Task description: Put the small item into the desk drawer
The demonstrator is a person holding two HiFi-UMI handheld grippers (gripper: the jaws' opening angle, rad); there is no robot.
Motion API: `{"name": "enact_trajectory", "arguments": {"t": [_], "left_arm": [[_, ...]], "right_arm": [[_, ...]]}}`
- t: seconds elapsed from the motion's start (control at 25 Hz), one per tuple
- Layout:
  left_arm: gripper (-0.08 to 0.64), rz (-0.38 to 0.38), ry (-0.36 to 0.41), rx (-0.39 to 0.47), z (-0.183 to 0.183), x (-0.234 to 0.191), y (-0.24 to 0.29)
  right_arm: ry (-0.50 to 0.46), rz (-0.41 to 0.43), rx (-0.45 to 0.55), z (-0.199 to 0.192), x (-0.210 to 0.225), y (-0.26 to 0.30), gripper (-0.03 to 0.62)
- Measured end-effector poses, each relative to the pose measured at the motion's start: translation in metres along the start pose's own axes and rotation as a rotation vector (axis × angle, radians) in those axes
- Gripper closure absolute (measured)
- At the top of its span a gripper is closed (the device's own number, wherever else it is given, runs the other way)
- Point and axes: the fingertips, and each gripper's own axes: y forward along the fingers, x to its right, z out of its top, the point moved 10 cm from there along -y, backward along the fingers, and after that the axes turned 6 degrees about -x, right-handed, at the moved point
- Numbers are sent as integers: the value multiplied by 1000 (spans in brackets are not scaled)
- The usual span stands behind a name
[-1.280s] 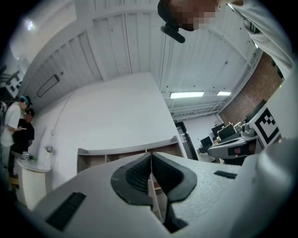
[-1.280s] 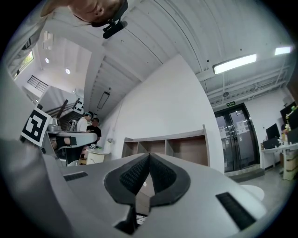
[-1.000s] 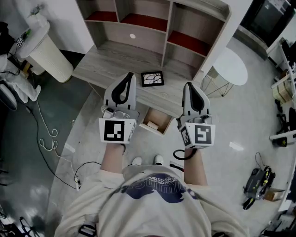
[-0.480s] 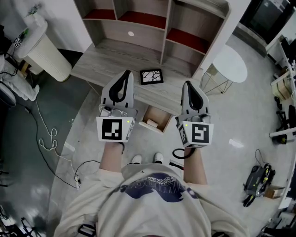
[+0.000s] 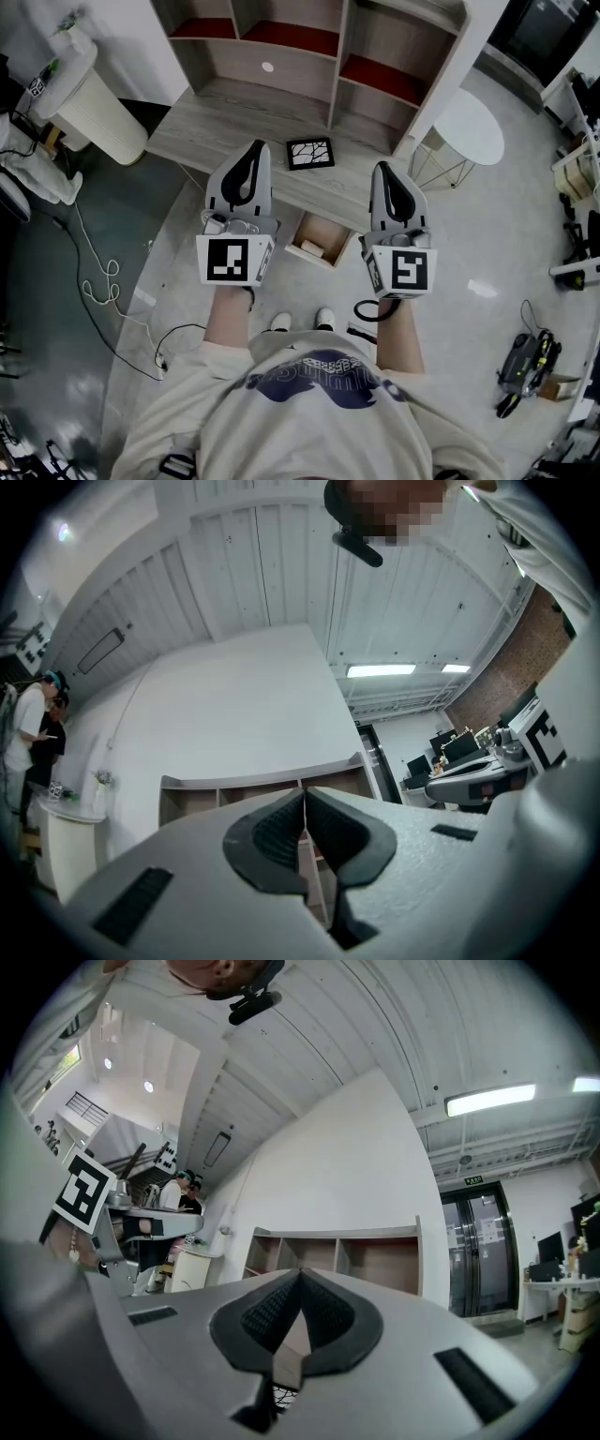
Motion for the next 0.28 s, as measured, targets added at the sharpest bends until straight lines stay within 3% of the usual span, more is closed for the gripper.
{"name": "enact_trajectory", "arguments": {"t": [0.28], "left_arm": [[548, 2, -1, -6, 0, -1, -1]], "right_arm": [[-24, 8, -2, 2, -3, -1, 594]]}}
